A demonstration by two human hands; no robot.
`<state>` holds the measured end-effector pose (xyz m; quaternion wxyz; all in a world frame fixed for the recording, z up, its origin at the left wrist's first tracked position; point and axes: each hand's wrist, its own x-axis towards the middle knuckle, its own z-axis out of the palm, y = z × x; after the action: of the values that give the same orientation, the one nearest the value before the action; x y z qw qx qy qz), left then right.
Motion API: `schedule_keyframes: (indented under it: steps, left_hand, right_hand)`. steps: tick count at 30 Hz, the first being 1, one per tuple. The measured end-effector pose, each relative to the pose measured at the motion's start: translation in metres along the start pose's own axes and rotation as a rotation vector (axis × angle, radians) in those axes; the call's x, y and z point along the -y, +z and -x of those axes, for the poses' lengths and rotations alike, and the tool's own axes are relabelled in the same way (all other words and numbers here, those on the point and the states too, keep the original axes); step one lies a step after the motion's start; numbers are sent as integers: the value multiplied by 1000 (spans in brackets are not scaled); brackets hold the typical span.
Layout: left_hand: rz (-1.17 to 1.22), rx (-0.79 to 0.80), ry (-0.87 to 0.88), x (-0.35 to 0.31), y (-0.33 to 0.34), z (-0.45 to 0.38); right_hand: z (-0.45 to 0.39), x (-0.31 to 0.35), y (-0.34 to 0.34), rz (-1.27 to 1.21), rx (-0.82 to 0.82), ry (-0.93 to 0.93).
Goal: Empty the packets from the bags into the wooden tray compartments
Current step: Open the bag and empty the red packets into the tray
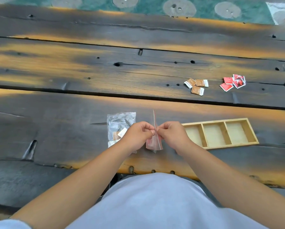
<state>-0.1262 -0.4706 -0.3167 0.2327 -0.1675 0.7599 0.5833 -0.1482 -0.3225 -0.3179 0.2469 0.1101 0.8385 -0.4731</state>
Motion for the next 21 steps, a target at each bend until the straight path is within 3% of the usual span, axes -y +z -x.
schedule_keyframes:
  steps: [9,15,21]
  left_hand:
    - [63,-71,-41,-7,2,-2]
    - [117,-52,-60,-11,3,-4]
    - [24,-66,-36,-11,3,-4]
  right_hand:
    - [0,5,0,62,52,-36]
    - [5,1,-6,-134,137,-26]
    - [9,1,-16,-295,193,57]
